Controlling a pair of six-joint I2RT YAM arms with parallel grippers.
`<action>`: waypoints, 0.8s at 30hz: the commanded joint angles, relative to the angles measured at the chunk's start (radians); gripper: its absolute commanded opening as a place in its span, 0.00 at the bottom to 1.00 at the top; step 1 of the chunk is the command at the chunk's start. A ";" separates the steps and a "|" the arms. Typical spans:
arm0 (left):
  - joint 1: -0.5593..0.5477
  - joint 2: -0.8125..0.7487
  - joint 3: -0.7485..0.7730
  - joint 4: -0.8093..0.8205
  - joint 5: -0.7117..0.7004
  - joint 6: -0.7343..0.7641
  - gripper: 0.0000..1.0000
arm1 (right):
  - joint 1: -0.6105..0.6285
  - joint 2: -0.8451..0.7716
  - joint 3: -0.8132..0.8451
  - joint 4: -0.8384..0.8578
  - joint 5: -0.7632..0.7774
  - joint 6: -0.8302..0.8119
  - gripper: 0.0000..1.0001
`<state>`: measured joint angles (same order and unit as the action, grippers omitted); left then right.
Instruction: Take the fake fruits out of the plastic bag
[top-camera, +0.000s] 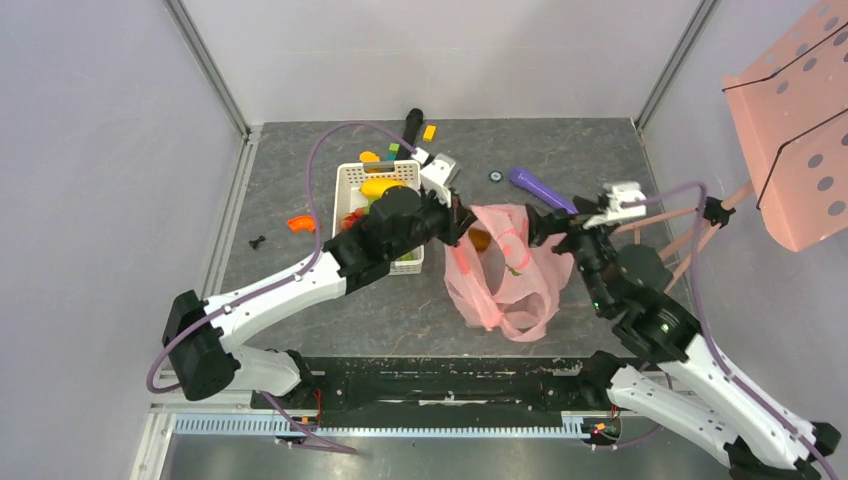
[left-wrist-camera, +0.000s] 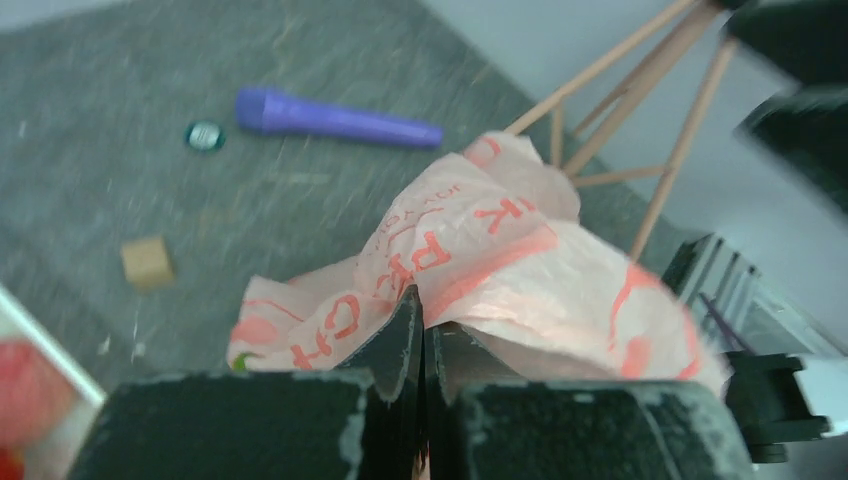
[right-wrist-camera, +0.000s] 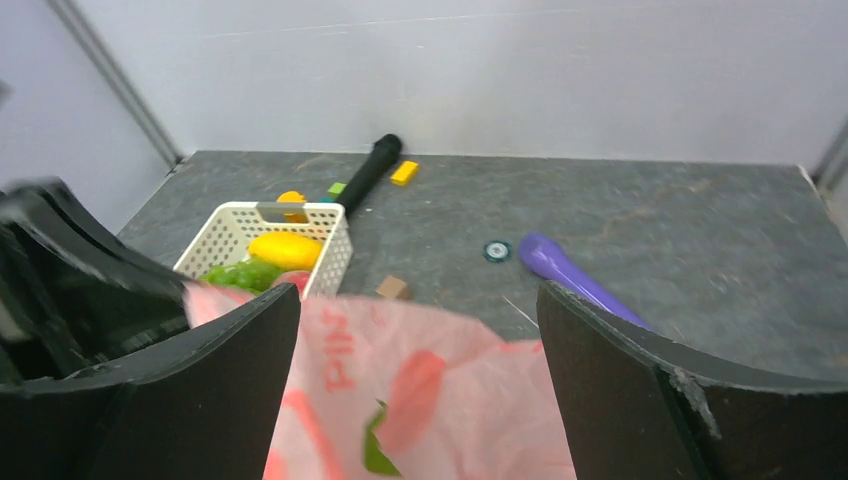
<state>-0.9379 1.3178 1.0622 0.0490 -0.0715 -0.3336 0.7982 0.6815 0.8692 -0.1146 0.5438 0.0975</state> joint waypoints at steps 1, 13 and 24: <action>0.002 0.042 0.159 0.075 0.194 0.180 0.02 | 0.000 -0.175 -0.071 -0.071 0.162 0.069 0.90; -0.004 0.121 0.211 0.072 0.341 0.185 0.02 | 0.000 -0.352 -0.099 -0.169 0.227 0.078 0.90; -0.020 0.314 0.195 -0.207 0.161 0.037 0.02 | 0.000 -0.158 -0.049 -0.192 -0.393 0.059 0.72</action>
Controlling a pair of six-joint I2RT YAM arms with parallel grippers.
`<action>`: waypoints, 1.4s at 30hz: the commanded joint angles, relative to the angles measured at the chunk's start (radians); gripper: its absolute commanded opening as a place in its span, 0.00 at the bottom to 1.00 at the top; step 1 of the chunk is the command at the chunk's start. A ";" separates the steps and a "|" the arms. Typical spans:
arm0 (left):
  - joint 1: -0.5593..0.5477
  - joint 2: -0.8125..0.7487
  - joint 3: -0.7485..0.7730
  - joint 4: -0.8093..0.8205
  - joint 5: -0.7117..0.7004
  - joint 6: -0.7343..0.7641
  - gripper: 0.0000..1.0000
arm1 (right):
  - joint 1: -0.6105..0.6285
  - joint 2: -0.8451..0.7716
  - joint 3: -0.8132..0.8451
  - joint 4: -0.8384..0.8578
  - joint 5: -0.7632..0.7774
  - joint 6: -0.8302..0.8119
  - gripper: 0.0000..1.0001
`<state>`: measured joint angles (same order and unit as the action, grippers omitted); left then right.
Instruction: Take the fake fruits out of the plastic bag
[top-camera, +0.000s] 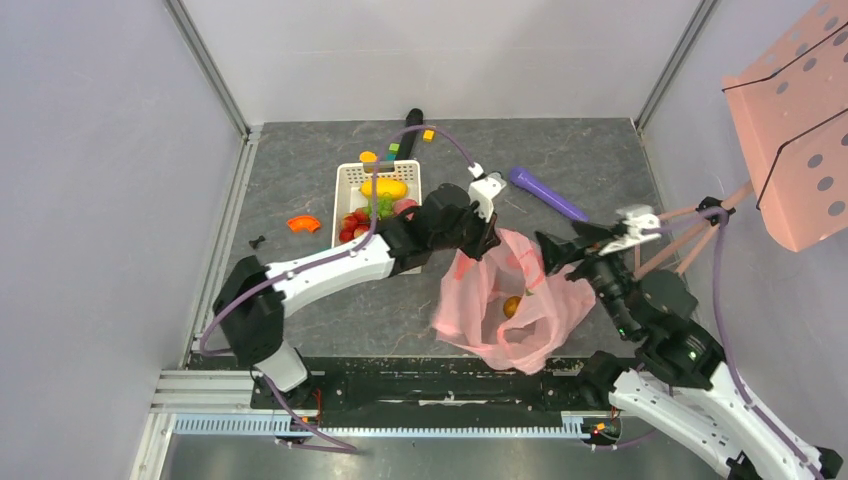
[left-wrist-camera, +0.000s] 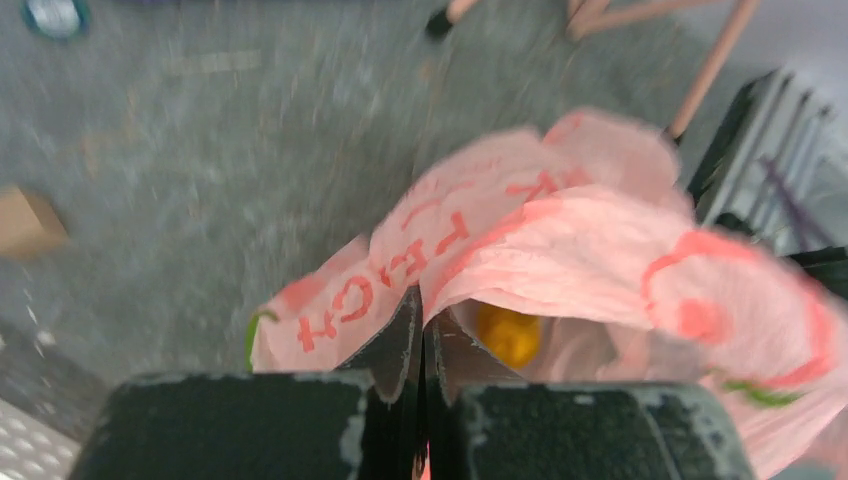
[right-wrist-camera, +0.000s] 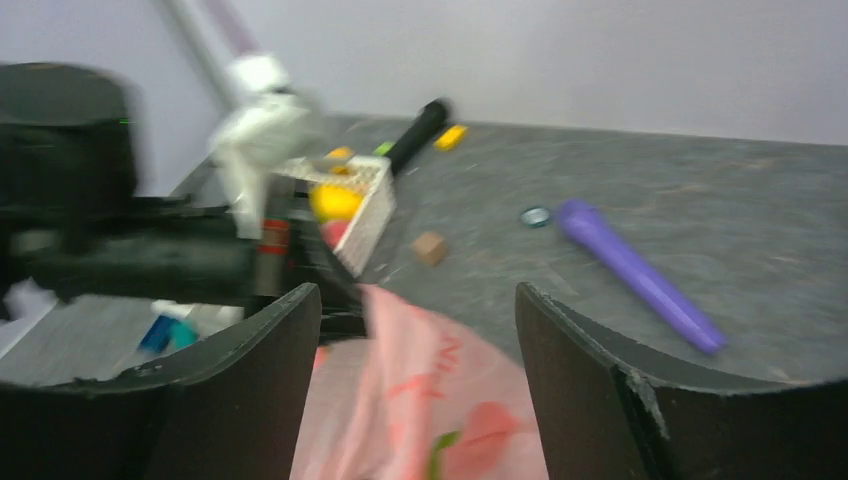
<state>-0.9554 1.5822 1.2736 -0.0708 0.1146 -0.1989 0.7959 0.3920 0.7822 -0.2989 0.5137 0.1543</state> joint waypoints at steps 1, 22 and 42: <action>-0.003 0.056 -0.027 -0.074 -0.017 -0.112 0.02 | 0.004 0.170 0.034 -0.002 -0.429 0.017 0.65; -0.001 0.173 0.012 -0.068 0.062 -0.178 0.14 | 0.004 0.298 -0.285 0.036 -0.685 0.234 0.35; -0.007 0.109 -0.066 -0.105 0.103 -0.192 0.13 | 0.003 0.526 -0.139 -0.423 -0.007 0.367 0.39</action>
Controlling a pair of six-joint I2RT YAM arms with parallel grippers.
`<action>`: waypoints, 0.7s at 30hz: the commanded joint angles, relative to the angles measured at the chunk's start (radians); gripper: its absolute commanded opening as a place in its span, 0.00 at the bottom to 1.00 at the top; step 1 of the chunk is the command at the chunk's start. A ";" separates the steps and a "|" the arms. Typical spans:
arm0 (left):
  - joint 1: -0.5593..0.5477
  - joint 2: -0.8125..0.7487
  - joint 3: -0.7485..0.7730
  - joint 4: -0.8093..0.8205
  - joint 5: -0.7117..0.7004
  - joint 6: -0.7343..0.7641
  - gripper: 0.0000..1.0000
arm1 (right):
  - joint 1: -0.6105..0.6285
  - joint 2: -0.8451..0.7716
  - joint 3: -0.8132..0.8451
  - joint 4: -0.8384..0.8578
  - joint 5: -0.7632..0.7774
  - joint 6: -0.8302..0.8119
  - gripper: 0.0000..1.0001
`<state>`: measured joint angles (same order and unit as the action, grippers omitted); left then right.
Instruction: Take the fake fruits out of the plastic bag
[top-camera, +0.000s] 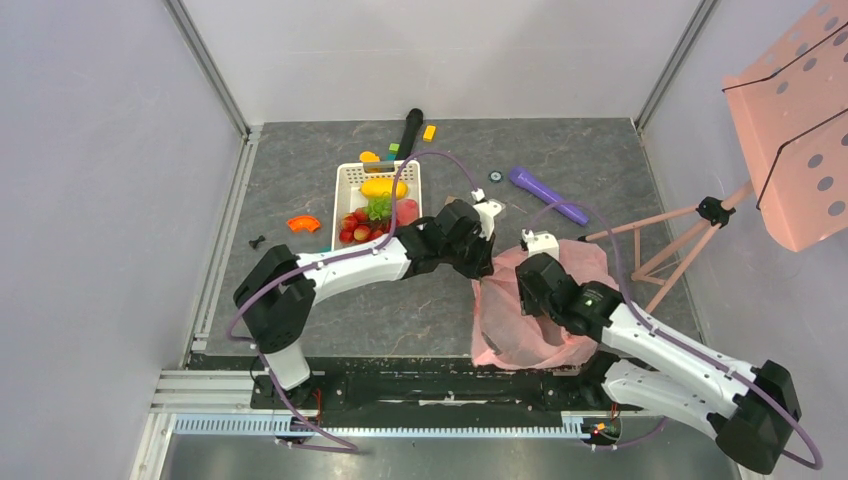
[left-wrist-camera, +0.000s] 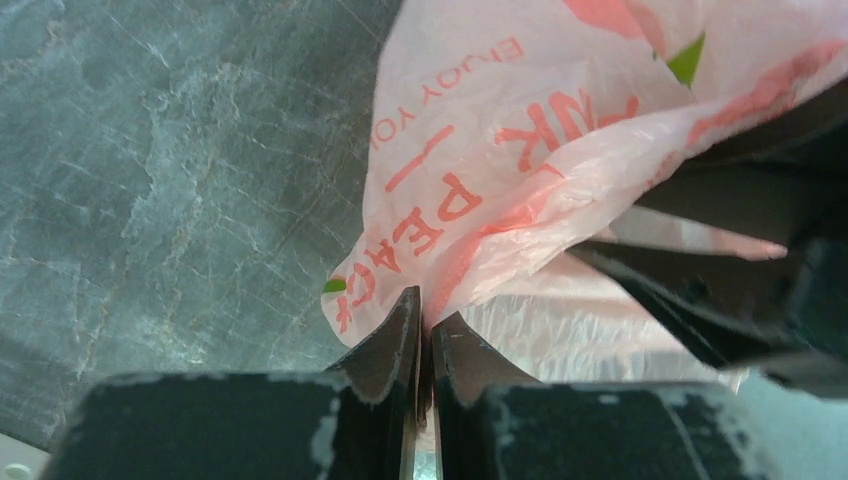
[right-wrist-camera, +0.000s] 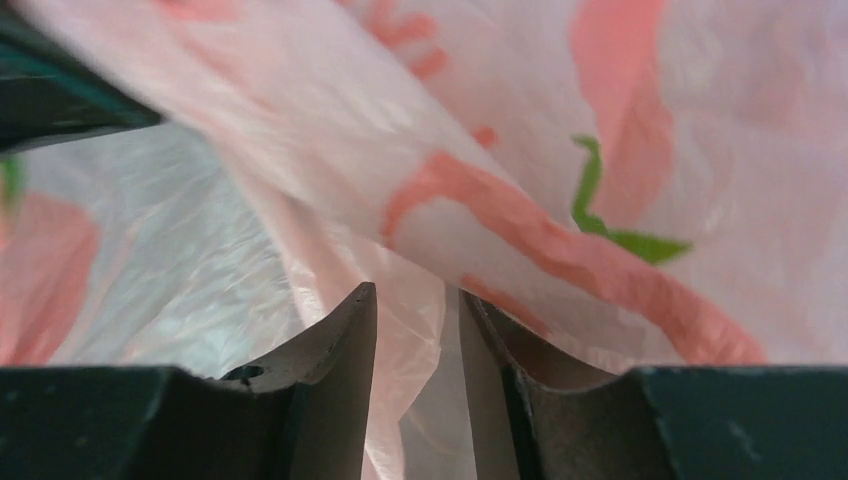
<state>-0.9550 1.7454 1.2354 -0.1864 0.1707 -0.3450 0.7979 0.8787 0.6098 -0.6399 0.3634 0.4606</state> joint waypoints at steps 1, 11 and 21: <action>-0.010 -0.058 -0.039 0.014 0.049 -0.047 0.12 | 0.002 0.047 0.033 -0.086 0.152 0.070 0.39; -0.035 -0.098 -0.161 0.071 0.084 -0.095 0.02 | 0.001 -0.014 0.050 -0.123 0.259 0.136 0.54; -0.093 -0.171 -0.239 0.111 0.075 -0.142 0.02 | -0.002 -0.008 0.020 -0.064 0.363 0.180 0.71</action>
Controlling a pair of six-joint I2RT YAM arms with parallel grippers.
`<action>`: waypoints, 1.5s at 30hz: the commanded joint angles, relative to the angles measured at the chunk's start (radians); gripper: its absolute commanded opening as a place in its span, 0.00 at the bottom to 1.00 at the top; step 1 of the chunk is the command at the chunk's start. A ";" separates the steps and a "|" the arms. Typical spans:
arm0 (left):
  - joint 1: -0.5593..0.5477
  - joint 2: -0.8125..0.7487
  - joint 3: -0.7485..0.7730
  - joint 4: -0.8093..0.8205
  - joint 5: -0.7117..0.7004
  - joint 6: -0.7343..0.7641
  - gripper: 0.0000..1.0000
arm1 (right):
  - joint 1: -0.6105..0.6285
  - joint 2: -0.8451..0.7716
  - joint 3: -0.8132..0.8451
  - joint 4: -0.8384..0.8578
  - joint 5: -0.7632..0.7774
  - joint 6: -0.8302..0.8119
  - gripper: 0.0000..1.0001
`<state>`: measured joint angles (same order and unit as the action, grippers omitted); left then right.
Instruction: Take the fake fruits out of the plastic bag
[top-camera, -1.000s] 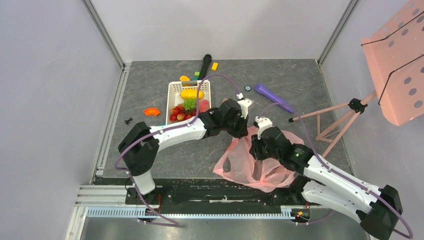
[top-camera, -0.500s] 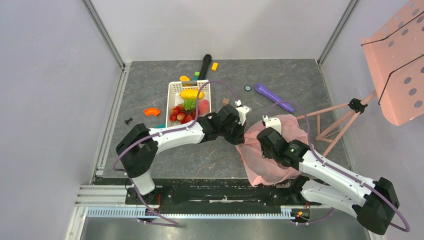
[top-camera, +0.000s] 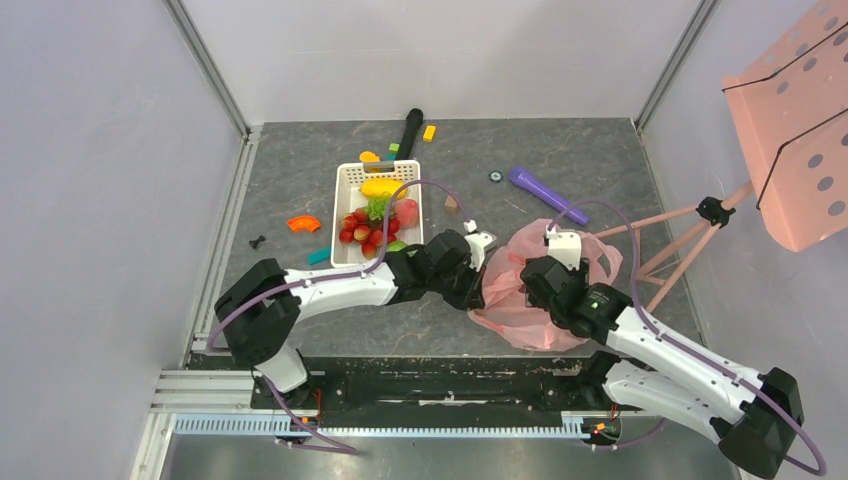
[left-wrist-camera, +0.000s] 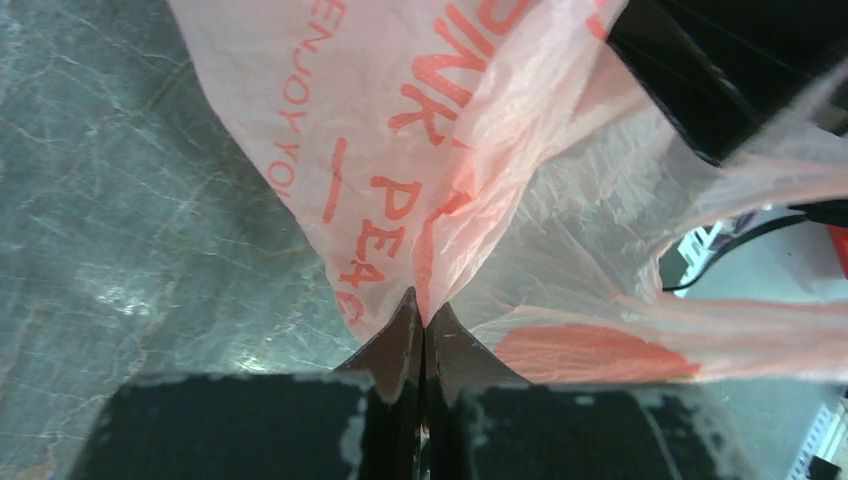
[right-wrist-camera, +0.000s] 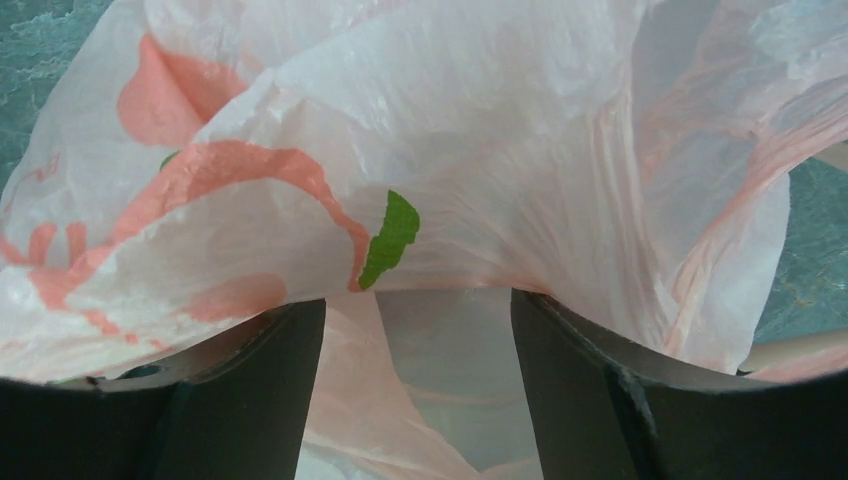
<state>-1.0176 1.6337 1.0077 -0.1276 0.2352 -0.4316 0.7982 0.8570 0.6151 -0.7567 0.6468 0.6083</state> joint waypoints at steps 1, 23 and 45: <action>-0.038 -0.066 -0.015 0.054 0.003 -0.063 0.02 | -0.004 0.019 0.008 0.067 0.082 0.031 0.74; -0.101 0.002 -0.035 0.121 -0.022 -0.079 0.02 | -0.298 0.290 -0.155 0.559 -0.186 -0.186 0.96; -0.101 0.077 -0.052 0.154 -0.049 -0.080 0.02 | -0.301 0.043 -0.212 0.593 -0.299 -0.262 0.42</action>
<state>-1.1141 1.6932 0.9558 -0.0177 0.2066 -0.4644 0.4999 1.0031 0.3992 -0.1333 0.3965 0.3679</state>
